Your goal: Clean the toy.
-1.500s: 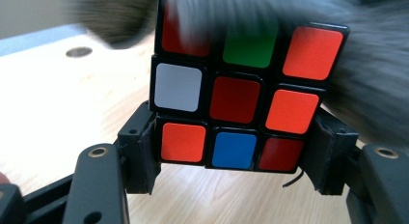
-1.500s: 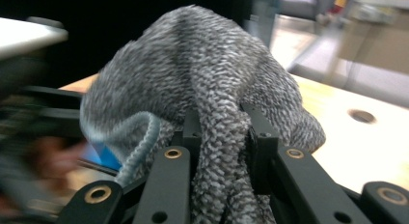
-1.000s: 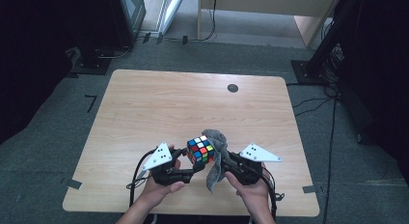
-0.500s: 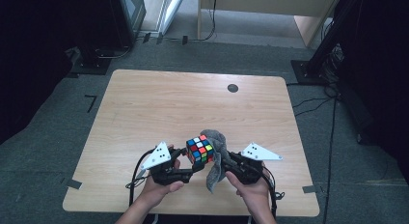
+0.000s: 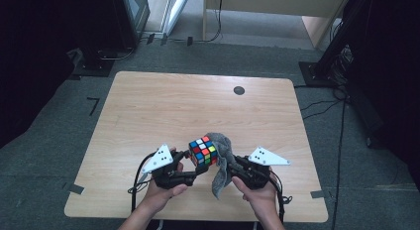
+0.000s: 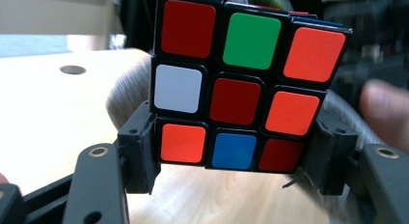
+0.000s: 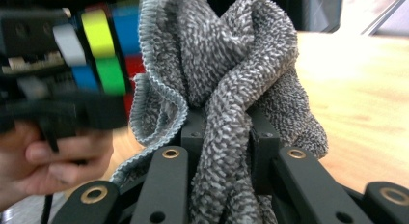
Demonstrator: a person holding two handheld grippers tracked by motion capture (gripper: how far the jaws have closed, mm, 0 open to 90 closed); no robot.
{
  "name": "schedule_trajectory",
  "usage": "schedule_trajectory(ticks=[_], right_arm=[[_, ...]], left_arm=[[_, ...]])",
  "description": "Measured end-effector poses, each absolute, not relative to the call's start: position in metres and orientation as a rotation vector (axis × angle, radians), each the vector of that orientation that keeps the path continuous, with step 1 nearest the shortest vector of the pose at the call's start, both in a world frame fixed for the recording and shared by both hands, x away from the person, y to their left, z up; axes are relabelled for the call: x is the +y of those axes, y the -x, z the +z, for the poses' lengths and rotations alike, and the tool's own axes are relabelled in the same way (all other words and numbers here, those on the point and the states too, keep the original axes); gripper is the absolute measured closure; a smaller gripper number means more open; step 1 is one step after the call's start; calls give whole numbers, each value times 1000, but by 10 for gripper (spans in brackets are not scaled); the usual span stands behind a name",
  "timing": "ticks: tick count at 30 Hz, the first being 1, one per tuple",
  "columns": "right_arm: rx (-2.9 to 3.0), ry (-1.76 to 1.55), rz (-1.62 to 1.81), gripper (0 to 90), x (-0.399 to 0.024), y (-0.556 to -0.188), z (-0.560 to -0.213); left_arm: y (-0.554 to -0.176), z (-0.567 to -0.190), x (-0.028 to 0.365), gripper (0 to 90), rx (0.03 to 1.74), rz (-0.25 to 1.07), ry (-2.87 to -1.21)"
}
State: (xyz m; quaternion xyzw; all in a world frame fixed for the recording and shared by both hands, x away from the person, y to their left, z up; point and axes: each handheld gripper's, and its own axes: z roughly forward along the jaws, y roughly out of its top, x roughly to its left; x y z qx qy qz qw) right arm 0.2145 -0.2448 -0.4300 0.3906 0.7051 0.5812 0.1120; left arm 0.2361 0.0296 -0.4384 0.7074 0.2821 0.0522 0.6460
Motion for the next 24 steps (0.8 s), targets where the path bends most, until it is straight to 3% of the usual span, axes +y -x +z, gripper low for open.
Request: schedule_trajectory(ticks=[14,24], right_arm=[[2217,-1060,1840,742,-207,-206,-447],[2002,-1148,1813,746,-227,-207,-445]], left_arm=[[-235,-440,27,343,679,85,-1558],[-236,-438,30,343,685,84,-1547]])
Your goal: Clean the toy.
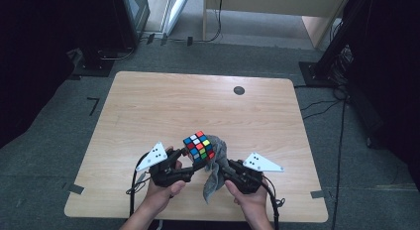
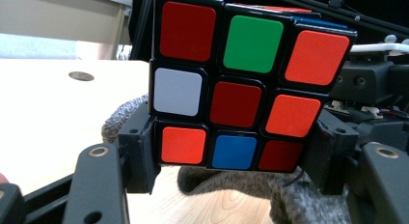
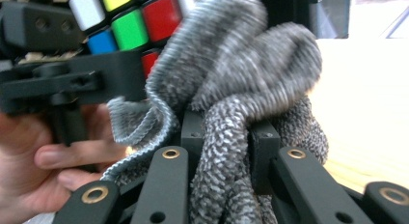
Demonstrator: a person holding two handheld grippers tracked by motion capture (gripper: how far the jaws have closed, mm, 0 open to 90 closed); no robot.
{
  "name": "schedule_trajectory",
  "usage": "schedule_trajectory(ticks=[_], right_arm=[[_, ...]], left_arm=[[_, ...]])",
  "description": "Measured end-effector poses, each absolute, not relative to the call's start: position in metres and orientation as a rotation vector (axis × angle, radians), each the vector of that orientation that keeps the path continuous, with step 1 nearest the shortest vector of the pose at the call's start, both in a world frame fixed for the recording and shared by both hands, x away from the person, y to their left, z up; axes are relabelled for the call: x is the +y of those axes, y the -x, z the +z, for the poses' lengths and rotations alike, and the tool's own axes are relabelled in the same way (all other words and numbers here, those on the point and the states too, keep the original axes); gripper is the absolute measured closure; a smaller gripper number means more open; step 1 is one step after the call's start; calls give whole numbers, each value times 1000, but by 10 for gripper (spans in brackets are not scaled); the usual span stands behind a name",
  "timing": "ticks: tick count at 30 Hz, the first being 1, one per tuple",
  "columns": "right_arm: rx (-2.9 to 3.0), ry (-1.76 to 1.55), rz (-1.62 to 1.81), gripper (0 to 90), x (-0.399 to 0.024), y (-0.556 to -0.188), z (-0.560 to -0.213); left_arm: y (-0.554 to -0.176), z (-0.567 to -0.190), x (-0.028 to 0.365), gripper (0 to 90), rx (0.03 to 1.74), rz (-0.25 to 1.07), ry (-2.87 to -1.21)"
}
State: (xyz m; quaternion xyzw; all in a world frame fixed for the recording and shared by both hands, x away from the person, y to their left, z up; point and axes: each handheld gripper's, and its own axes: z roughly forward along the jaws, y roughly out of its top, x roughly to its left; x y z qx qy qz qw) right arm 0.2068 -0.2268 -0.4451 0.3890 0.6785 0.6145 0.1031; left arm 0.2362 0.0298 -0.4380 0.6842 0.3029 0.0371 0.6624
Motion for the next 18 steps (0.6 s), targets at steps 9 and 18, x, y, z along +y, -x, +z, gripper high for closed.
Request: schedule_trajectory(ticks=[9,18], right_arm=[[2119,-993,1781,746,-204,-200,-451],[1908,-1255,1565,683,-254,-221,-454]], left_arm=[[-235,-438,28,343,672,129,-1580],[-240,-441,33,343,710,225,-1634]])
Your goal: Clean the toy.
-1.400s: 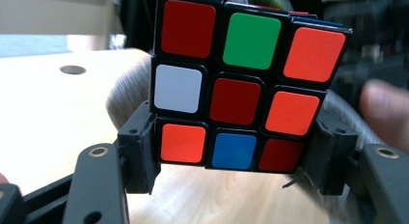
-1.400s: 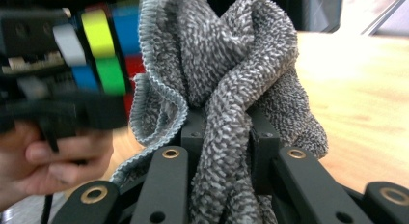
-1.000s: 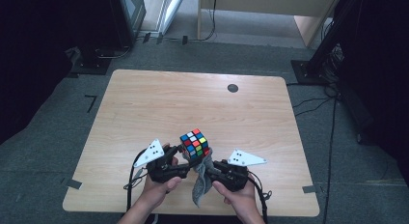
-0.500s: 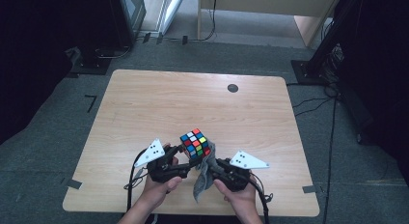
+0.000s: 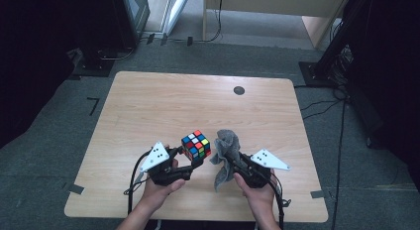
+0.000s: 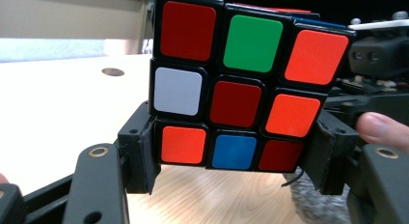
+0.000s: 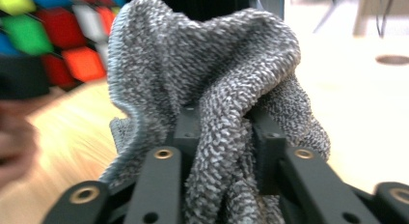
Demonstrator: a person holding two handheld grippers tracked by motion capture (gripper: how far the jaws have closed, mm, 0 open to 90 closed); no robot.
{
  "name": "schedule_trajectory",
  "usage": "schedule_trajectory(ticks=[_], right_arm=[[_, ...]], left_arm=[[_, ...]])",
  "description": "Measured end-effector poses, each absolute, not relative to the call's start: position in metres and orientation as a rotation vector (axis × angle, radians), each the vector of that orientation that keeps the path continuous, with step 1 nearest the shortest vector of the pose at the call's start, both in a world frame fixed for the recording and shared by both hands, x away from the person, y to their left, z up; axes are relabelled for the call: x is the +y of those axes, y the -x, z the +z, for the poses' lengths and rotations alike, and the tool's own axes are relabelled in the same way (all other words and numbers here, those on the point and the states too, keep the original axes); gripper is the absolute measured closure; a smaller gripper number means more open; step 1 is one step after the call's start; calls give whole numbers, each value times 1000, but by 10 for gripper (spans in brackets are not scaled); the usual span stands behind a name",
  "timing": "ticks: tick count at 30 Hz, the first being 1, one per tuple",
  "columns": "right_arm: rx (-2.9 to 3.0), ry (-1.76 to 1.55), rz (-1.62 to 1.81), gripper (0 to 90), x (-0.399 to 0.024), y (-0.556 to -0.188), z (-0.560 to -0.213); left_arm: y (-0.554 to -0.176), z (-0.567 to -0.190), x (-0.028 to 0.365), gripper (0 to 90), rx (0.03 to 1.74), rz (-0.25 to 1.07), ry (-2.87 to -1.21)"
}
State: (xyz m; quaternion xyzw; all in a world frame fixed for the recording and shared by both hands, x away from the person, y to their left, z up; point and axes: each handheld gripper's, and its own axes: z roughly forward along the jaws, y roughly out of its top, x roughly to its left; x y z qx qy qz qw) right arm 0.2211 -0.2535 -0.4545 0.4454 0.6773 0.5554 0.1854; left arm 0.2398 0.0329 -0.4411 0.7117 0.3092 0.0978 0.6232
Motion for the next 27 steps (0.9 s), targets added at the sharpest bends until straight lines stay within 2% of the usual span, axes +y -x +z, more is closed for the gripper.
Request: schedule_trajectory(ticks=[6,13,16,20,27], right_arm=[[1930,-1353,1425,454,-267,-234,-459],[1832,-1339,1506,370,-275,-226,-438],[1873,-1288,1646,333,-261,-219,-428],[1943,-1224,1764,233,-238,-210,-417],[1979,-1252,1704,165,-220,-206,-420]], left_arm=[[-242,-444,32,342,727,207,-1655],[-242,-449,28,343,735,271,-1700],[-237,-452,21,342,715,329,-1738],[-231,-455,11,343,692,382,-1766],[-220,-459,-4,343,627,453,-1817]])
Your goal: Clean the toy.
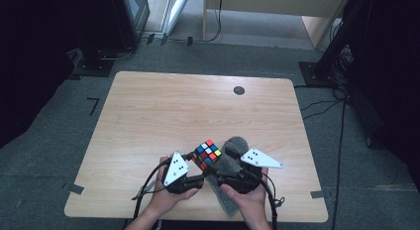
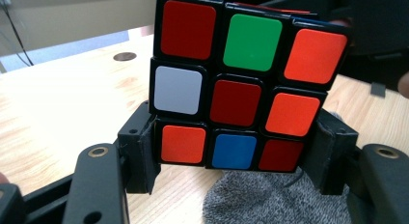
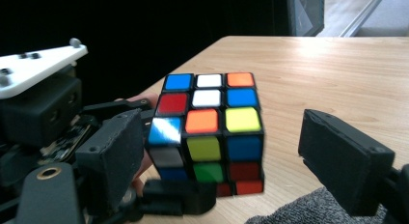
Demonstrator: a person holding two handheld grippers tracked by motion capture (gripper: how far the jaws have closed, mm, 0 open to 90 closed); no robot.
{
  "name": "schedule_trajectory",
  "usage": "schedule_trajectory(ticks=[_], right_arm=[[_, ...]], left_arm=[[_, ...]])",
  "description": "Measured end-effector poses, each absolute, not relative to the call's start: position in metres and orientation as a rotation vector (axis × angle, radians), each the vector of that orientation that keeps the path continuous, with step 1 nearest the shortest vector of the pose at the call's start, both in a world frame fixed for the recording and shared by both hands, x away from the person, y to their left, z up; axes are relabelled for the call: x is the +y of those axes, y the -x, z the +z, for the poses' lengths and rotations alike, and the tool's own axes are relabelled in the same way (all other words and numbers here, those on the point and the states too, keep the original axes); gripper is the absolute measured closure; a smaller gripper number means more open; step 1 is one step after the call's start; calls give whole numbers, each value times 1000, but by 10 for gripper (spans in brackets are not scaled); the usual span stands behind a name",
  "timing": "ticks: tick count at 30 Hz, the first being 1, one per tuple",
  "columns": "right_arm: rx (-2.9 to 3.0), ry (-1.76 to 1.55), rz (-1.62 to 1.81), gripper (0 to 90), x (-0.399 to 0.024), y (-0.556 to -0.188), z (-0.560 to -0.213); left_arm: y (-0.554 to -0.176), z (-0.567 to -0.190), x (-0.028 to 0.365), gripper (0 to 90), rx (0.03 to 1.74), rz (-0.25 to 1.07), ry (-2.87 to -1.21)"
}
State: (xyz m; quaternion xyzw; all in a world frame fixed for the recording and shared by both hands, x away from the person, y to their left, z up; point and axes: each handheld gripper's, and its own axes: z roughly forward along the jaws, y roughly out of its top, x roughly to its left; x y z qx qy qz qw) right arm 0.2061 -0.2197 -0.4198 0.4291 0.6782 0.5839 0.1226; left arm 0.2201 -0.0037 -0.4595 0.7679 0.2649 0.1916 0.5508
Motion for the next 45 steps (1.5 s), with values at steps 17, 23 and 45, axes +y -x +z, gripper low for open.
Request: schedule_trajectory(ticks=[17,23,45], right_arm=[[2073,-1325,1503,345,-203,-204,-428],[2100,-1341,1498,345,-200,-204,-429],[1789,-1262,1753,164,-233,-205,-431]], left_arm=[[-206,-464,-20,306,518,597,-1872],[-205,-463,-20,310,502,622,-1871],[-244,-443,38,332,821,276,-1574]])
